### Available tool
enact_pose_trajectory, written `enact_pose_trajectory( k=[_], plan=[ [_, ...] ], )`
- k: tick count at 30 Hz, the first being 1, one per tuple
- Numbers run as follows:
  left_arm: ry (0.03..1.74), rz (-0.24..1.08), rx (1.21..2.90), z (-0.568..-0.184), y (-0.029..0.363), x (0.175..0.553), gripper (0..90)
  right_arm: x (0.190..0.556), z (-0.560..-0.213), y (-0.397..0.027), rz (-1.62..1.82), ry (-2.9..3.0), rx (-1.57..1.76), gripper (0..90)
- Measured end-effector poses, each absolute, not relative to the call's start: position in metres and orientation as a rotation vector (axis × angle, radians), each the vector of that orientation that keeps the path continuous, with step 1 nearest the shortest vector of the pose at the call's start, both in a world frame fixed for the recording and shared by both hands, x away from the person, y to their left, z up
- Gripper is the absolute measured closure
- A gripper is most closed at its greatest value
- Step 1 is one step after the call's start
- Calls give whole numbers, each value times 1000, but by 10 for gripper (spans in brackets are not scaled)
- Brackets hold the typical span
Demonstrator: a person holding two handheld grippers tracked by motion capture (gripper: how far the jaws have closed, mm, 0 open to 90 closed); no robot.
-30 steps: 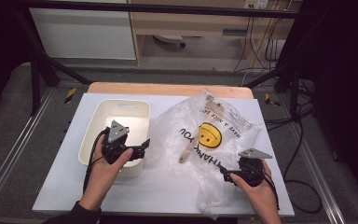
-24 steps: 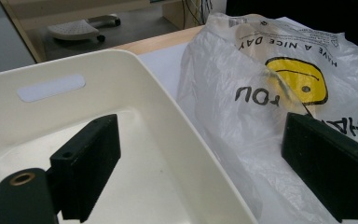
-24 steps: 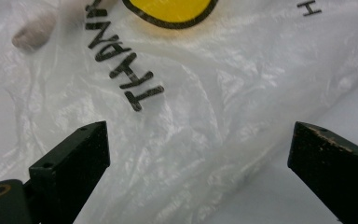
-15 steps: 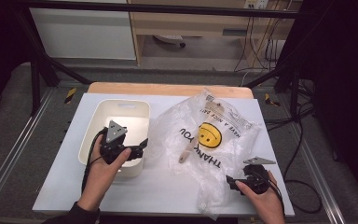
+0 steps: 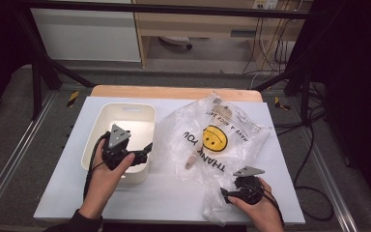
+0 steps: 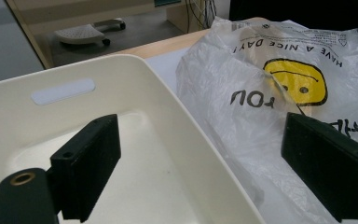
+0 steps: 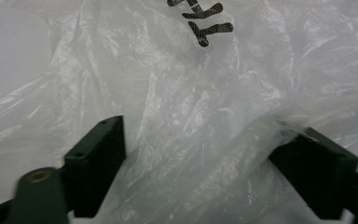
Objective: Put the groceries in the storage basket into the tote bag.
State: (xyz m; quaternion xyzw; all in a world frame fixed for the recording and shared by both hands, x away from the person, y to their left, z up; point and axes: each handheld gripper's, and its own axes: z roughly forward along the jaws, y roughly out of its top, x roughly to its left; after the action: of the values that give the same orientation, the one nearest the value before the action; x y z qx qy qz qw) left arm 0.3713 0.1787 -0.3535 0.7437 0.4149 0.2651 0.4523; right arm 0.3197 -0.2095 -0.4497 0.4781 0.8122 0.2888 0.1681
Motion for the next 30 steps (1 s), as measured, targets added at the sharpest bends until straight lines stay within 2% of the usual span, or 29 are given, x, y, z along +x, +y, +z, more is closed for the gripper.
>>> enact_pose_trajectory(
  k=[2,7,11,15,30],
  plan=[
    [1028,656,1835,-354,179,372,118,318,-450,-210,836,2309,1337,327],
    [1032,657,1842,-355,179,372,118,316,-447,-208,861,2335,1289,593],
    [1040,646,1840,-356,180,373,120,316,-447,-205,880,2360,1252,769],
    [1042,648,1836,-356,181,373,120,318,-447,-207,890,2374,1238,894],
    [1036,644,1841,-355,180,373,121,319,-441,-227,831,2358,1273,900]
  ],
)
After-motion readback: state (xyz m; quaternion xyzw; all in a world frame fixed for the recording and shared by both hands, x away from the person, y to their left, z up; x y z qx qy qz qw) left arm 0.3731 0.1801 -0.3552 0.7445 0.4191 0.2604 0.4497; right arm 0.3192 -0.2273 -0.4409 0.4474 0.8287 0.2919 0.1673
